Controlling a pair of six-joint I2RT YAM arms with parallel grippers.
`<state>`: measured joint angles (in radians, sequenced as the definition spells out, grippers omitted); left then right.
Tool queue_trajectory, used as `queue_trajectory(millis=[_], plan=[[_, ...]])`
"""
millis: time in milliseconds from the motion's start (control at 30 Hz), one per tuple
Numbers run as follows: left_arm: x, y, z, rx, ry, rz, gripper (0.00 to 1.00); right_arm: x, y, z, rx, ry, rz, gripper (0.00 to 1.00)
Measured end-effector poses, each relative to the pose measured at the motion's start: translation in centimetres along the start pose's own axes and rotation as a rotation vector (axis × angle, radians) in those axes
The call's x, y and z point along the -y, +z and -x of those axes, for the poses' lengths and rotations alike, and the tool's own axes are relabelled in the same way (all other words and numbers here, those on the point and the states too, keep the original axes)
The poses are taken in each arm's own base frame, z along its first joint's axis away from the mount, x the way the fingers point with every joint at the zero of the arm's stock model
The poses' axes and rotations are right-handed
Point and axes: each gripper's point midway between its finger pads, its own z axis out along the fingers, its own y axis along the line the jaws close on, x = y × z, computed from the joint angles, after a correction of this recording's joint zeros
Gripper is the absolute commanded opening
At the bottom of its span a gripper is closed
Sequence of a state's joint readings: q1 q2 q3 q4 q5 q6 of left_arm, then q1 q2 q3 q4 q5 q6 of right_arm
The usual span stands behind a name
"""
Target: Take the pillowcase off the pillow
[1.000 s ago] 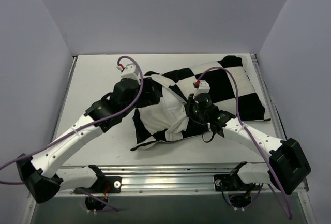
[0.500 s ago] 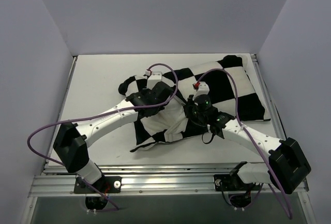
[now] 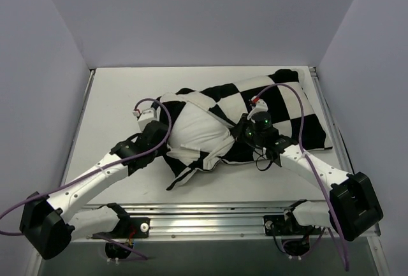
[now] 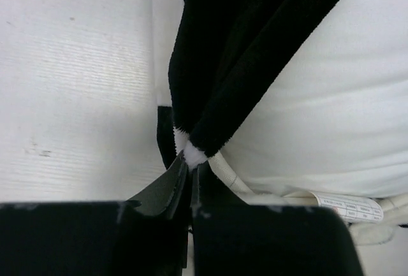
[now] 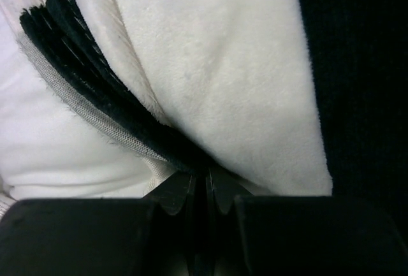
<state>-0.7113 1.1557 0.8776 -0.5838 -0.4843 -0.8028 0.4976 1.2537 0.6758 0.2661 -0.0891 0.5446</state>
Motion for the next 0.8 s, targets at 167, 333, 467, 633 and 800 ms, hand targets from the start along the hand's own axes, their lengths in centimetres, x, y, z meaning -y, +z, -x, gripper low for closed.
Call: queue_trajectory(millis=[167,333,467,633,800], plan=[[0.5,0.6,-2.2,-0.021,-0.128,-0.139,0.04,0.0,-0.4,-0.1,-0.017,0.016,0.021,0.0],[2.0,4.1,-6.6,-0.113,-0.195,-0.229,0.04,0.2,-0.2,-0.8,-0.034,0.012,0.019,0.12],[4.1,5.4,-7.5,-0.151,-0.207,-0.297,0.05,-0.2,-0.3,-1.6,-0.054,-0.039,0.0,0.35],[5.5,4.7,-7.0,-0.132,-0.196,-0.358,0.05,-2.5,-1.9,-0.4,-0.051,-0.15,-0.044,0.67],[6.7,3.2,-6.6,-0.113,-0.173,-0.417,0.05,-7.7,-5.9,2.7,0.02,-0.234,-0.003,0.78]])
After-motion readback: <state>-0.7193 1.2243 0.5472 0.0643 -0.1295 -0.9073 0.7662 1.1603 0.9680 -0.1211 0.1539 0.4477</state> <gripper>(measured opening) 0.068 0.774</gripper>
